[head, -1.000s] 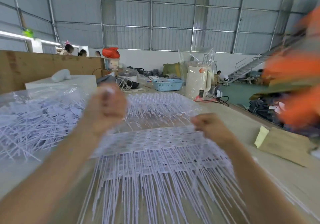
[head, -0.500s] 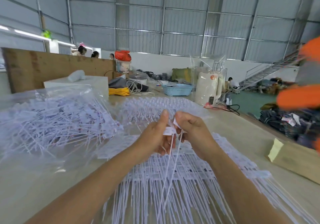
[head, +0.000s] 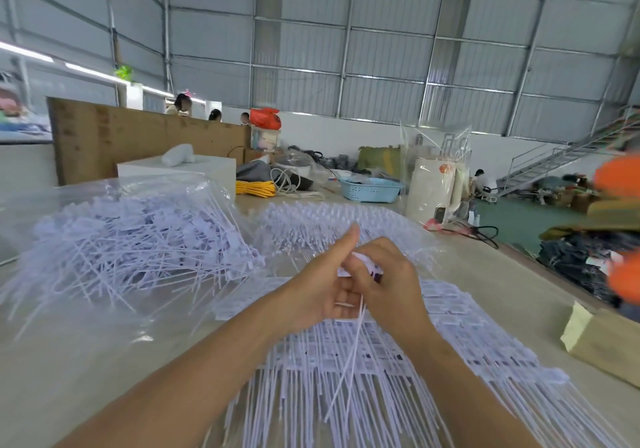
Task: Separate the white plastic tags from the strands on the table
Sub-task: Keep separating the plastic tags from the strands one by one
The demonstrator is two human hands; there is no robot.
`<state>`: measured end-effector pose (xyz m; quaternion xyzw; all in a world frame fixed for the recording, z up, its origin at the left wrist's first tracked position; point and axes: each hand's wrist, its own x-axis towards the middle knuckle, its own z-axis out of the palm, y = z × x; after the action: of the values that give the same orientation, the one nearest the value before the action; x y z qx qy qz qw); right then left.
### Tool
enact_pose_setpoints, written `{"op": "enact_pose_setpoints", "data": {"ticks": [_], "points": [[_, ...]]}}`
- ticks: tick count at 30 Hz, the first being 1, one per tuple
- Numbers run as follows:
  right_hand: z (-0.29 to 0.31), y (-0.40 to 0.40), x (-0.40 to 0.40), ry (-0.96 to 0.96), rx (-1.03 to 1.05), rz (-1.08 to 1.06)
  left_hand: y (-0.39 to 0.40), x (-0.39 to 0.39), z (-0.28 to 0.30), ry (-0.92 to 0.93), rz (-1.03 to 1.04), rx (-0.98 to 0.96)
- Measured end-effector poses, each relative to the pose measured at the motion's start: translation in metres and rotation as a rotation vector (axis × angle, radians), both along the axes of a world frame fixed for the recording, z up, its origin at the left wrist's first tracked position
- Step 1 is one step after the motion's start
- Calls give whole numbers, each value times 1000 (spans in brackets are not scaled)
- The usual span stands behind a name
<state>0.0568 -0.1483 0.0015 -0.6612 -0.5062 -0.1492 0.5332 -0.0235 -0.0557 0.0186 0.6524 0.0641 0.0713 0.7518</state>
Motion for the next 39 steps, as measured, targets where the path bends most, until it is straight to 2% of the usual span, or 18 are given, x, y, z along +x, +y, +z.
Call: {"op": "enact_pose_setpoints", "data": {"ticks": [2,5,10,13,16,19,22,25,28,30,35,39], "points": [[1,-1,3,11,75,-62,-7,-4,4,-60,-56,-34],[4,-4,5,86,217,-103,-19,-4,3,-129,7,77],[1,0,5,129,243,-154,-21,-1,-1,-176,59,119],[4,-1,6,175,278,-202,-13,-2,-2,-138,110,158],[5,-6,13,245,283,-243,-1,-10,2,-63,156,402],[2,-8,16,278,206,-188,29,-19,16,-10,317,622],[-3,-9,21,340,116,-169,71,-44,41,20,514,652],[-6,-9,27,335,44,-208,112,-74,54,166,591,653],[-8,-7,27,340,2,-205,148,-92,46,459,673,923],[-9,-6,25,333,-44,-184,169,-93,32,591,762,1150],[-13,-5,22,221,-147,-167,196,-87,2,593,1012,1501],[-17,-3,25,166,-187,-184,202,-84,-13,767,1074,1685]]}}
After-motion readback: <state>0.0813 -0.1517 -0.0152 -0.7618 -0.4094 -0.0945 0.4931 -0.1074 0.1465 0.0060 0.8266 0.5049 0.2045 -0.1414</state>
